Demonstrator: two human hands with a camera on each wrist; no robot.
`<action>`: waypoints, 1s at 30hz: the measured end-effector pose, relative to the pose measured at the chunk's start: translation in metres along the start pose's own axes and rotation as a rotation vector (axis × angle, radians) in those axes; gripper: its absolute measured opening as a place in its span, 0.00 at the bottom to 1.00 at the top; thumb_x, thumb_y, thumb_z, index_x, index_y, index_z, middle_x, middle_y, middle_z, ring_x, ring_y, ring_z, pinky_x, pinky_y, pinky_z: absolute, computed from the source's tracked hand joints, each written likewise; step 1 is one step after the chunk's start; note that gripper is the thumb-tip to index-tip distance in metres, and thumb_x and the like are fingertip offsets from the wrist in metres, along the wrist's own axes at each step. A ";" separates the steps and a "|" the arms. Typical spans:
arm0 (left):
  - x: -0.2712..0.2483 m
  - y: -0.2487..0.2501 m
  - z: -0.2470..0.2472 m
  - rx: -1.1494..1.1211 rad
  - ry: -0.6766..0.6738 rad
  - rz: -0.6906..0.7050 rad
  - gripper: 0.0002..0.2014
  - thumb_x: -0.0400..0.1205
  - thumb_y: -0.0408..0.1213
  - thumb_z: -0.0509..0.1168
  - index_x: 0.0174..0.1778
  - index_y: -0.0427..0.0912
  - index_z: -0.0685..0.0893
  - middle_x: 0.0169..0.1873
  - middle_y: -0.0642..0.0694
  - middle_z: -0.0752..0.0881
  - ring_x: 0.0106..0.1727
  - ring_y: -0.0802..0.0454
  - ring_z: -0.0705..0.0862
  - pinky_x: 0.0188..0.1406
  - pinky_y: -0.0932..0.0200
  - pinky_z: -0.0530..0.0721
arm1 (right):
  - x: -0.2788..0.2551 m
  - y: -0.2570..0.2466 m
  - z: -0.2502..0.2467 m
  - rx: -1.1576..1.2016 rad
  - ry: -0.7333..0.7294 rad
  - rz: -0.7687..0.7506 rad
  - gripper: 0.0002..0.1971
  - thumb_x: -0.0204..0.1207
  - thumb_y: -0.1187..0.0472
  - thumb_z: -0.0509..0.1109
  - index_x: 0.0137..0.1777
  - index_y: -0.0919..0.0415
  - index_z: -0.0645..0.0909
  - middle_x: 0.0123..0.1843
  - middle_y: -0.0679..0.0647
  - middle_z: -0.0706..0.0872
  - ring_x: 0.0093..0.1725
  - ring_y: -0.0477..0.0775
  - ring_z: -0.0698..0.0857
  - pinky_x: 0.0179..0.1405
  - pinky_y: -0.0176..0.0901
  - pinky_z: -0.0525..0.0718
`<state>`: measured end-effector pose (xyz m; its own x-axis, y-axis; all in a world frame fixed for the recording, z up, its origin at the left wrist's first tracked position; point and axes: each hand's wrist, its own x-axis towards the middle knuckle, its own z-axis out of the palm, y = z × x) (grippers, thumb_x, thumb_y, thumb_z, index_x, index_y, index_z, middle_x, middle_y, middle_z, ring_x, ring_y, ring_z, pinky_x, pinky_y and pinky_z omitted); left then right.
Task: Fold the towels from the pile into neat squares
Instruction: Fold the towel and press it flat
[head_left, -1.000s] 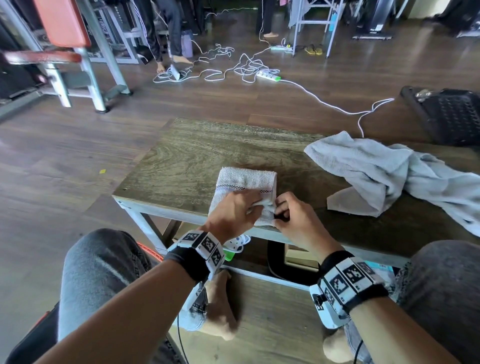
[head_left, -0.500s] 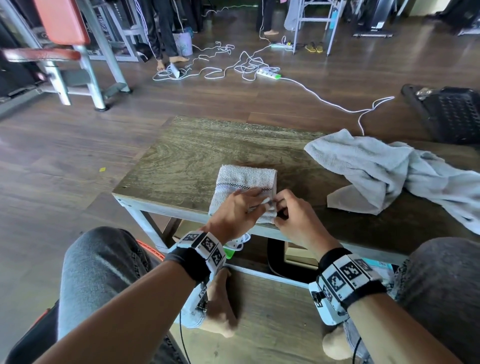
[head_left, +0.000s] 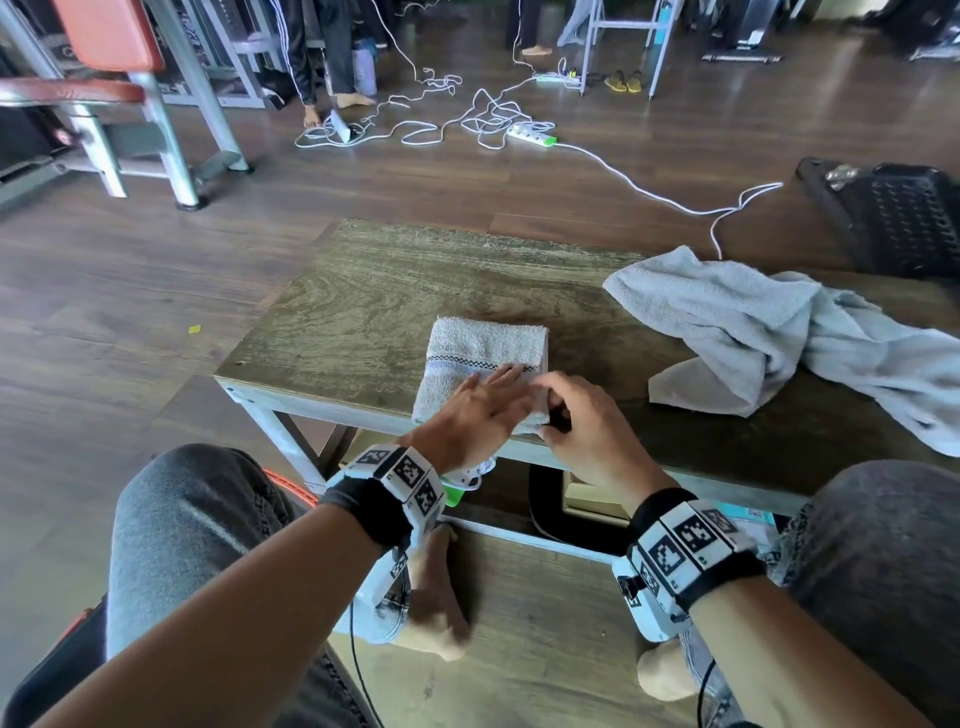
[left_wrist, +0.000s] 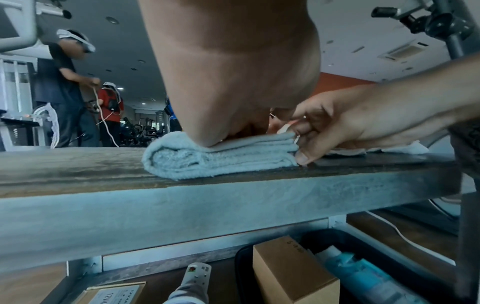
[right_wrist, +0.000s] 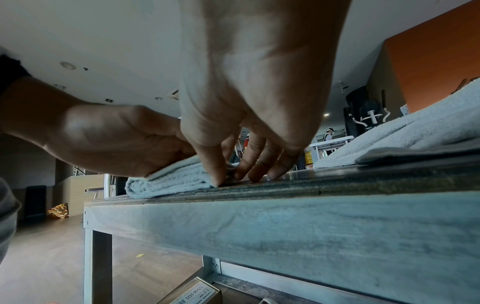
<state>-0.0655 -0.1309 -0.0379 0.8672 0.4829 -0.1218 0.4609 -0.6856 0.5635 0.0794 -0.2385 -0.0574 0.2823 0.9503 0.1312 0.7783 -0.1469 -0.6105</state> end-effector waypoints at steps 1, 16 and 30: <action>-0.001 0.002 -0.004 -0.085 0.038 -0.001 0.26 0.91 0.50 0.46 0.85 0.47 0.62 0.84 0.46 0.63 0.84 0.53 0.61 0.84 0.55 0.56 | -0.001 0.000 -0.001 -0.012 -0.003 0.009 0.23 0.75 0.64 0.76 0.67 0.44 0.79 0.50 0.45 0.79 0.56 0.51 0.79 0.58 0.47 0.81; 0.014 -0.033 0.008 0.335 0.177 -0.185 0.33 0.85 0.64 0.40 0.86 0.58 0.43 0.87 0.50 0.40 0.86 0.53 0.37 0.85 0.45 0.38 | 0.012 -0.005 0.002 0.012 0.173 0.066 0.09 0.76 0.67 0.68 0.49 0.56 0.88 0.50 0.51 0.79 0.58 0.56 0.79 0.66 0.55 0.77; 0.016 -0.045 -0.012 -0.169 0.130 -0.169 0.32 0.84 0.51 0.52 0.86 0.45 0.60 0.86 0.47 0.58 0.87 0.50 0.53 0.86 0.46 0.49 | 0.085 -0.025 0.051 -0.143 -0.125 0.201 0.33 0.88 0.38 0.38 0.90 0.51 0.47 0.91 0.45 0.44 0.89 0.45 0.40 0.88 0.58 0.38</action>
<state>-0.0748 -0.0864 -0.0553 0.7443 0.6559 -0.1262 0.5497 -0.4942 0.6735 0.0555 -0.1397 -0.0713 0.3748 0.9233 -0.0842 0.7875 -0.3650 -0.4966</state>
